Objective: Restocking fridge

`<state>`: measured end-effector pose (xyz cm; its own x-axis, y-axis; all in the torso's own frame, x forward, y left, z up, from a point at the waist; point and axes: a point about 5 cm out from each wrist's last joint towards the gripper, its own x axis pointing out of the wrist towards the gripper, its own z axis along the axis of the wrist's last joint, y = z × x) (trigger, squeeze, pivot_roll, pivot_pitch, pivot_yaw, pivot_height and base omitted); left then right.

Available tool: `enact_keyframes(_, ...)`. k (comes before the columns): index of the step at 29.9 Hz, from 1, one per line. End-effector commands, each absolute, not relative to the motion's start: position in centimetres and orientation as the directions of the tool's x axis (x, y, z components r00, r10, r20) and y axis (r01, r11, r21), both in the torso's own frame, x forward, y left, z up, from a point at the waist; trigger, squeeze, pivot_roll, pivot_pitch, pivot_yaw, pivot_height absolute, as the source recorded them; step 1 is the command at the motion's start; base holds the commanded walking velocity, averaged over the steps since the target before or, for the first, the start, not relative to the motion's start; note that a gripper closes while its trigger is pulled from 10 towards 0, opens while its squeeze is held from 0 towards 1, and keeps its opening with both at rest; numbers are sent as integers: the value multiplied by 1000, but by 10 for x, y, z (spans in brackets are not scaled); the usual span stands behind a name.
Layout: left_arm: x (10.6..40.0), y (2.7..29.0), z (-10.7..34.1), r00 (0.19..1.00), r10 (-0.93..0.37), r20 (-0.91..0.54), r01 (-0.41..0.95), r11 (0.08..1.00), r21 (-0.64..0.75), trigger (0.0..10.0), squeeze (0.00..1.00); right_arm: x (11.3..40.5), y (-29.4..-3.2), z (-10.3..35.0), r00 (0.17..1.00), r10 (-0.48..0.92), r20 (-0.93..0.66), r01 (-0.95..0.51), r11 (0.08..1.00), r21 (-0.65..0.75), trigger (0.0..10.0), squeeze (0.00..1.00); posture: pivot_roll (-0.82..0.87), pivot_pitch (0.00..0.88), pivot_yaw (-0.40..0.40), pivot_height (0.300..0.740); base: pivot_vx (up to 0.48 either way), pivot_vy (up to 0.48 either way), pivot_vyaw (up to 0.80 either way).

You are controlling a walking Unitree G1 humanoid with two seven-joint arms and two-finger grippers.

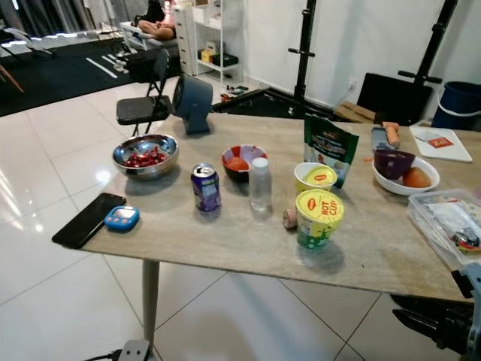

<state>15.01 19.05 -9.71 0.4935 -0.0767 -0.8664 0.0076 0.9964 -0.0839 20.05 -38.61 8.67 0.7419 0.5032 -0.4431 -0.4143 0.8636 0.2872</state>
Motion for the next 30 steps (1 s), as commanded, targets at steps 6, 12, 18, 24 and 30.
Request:
enact_keyframes(6, 147, 196, -98, 484, -64, -873, -3, 997, -74, 10000, 0, 233, -375, 140, 797, 583, -156, -560, 811, 169, 10000, 0, -10, 0, -6, 740, 0, 0, 0)
enact_keyframes(12, 147, 197, -97, 485, -62, -872, -4, 997, -73, 10000, 0, 243, -359, 155, 770, 638, -9, -630, 763, 147, 10000, 0, -10, 0, -4, 740, 0, 0, 0)
enact_keyframes(18, 147, 197, -97, 486, -61, -872, -3, 997, -72, 10000, 0, 250, -345, 152, 752, 659, 0, -653, 744, 142, 10000, 0, -8, 0, -2, 740, 0, 0, 0)
enact_keyframes(24, 147, 197, -97, 486, -62, -872, -1, 997, -71, 10000, 0, 271, -345, 149, 871, 490, -3, -490, 871, 29, 10000, 0, -6, 0, 3, 740, 0, 0, 0)
enact_keyframes(30, 147, 197, -97, 485, -61, -872, -3, 997, -71, 10000, 0, 281, -353, 156, 934, 358, 3, -357, 934, -28, 10000, 0, -5, 0, 2, 740, 0, 0, 0)
